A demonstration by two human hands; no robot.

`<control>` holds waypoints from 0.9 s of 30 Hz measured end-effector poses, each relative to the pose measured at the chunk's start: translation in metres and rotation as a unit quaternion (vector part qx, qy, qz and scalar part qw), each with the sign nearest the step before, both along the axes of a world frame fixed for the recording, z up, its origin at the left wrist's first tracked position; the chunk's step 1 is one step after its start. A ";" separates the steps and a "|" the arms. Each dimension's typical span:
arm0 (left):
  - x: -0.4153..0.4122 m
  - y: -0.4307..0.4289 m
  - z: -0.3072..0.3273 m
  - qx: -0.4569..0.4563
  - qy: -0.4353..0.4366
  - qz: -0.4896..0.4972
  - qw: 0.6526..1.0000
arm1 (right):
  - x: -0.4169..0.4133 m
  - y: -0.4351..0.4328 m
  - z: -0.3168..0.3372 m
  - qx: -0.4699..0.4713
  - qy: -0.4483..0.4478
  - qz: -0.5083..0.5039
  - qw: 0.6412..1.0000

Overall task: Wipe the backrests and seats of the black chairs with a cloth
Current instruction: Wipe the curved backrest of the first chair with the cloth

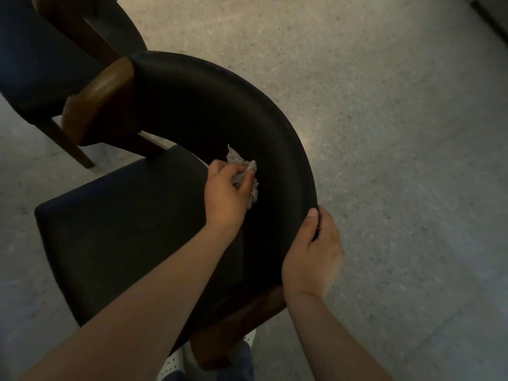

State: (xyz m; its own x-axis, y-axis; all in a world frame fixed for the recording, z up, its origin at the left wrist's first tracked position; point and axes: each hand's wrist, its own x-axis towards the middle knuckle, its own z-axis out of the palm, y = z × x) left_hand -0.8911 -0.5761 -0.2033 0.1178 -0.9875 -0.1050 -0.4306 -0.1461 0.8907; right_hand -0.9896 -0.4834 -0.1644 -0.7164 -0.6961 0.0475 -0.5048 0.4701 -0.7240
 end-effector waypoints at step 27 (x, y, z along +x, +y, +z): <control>0.041 0.018 -0.042 0.274 0.034 -0.055 0.960 | -0.002 0.002 -0.001 -0.003 -0.004 0.004 1.000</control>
State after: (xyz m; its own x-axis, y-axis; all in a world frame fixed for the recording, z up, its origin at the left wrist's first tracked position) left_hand -0.8502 -0.5577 -0.2451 -0.0096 -0.7877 -0.6160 -0.4137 -0.5577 0.7196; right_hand -0.9912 -0.4815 -0.1655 -0.7109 -0.7017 0.0464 -0.5033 0.4616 -0.7305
